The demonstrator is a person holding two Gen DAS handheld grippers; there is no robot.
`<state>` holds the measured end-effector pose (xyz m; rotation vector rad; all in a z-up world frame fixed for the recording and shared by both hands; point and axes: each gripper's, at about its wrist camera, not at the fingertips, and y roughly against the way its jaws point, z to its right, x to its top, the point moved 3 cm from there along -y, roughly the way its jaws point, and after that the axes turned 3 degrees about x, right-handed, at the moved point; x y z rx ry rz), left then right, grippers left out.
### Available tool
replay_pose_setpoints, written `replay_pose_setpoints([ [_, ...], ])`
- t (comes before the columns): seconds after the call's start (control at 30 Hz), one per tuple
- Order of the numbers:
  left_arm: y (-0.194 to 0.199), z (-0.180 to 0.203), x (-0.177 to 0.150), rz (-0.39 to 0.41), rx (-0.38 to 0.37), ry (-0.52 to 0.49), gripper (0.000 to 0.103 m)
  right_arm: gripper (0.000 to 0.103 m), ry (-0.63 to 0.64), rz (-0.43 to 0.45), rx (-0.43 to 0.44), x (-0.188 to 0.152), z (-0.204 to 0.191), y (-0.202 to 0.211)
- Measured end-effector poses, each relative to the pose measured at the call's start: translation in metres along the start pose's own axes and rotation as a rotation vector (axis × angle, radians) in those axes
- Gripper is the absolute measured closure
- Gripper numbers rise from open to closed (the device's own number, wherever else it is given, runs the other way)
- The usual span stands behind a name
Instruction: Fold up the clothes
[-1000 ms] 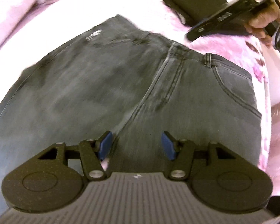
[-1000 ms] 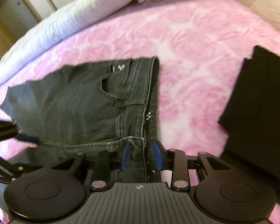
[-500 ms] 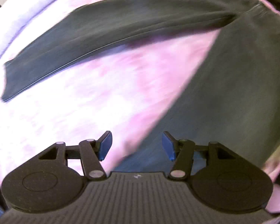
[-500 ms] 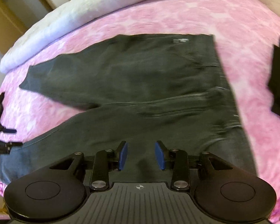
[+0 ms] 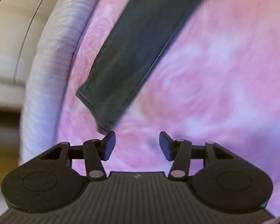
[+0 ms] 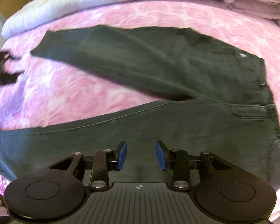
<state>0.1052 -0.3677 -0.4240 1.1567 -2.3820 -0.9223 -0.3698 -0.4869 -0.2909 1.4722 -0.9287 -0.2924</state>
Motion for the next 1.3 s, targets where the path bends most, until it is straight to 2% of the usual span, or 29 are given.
replay_pose_setpoints([
  [0.13,-0.038,0.007,-0.004,0.062,0.069,-0.234,0.056,0.064,-0.015,-0.028,-0.023,-0.004,-0.017,-0.008],
  [0.2,-0.050,0.005,-0.007,0.079,0.100,-0.305,0.057,0.064,-0.034,-0.037,-0.038,-0.008,-0.022,-0.008],
  [0.27,-0.061,-0.001,-0.009,0.074,0.118,-0.347,0.064,0.063,-0.064,-0.045,-0.054,-0.011,-0.022,-0.007],
  [0.3,-0.067,-0.004,-0.010,0.057,0.118,-0.355,0.079,0.063,-0.078,-0.049,-0.063,-0.012,-0.022,-0.006],
  [0.33,-0.070,-0.007,-0.011,0.049,0.103,-0.348,0.088,0.063,-0.082,-0.050,-0.075,-0.013,-0.022,-0.003],
  [0.4,-0.075,-0.012,-0.012,0.035,0.069,-0.331,0.090,0.063,-0.090,-0.051,-0.099,-0.016,-0.022,0.002],
  [0.53,-0.055,-0.026,-0.018,0.037,0.059,-0.234,0.091,0.063,-0.102,-0.035,-0.128,-0.018,-0.024,0.015],
  [0.6,-0.047,-0.022,-0.022,0.022,0.022,-0.211,0.091,0.063,-0.103,-0.023,-0.132,-0.019,-0.025,0.021],
  [0.77,-0.042,-0.013,-0.029,-0.039,-0.003,-0.208,0.092,0.062,-0.112,-0.010,-0.157,-0.018,-0.031,0.030],
  [0.9,-0.038,-0.007,-0.034,-0.087,-0.021,-0.207,0.088,0.062,-0.110,0.022,-0.164,-0.016,-0.037,0.042],
  [1.03,-0.009,-0.021,-0.051,-0.126,-0.037,-0.111,0.083,0.061,-0.123,0.045,-0.155,-0.020,-0.041,0.054],
  [1.17,0.047,-0.019,-0.070,-0.147,-0.120,0.057,0.077,0.060,-0.132,0.054,-0.119,-0.029,-0.043,0.059],
  [1.23,0.075,-0.018,-0.079,-0.158,-0.162,0.142,0.070,0.060,-0.136,0.058,-0.101,-0.033,-0.045,0.062],
  [1.3,0.104,-0.017,-0.088,-0.168,-0.204,0.226,0.070,0.059,-0.140,0.063,-0.083,-0.038,-0.046,0.065],
])
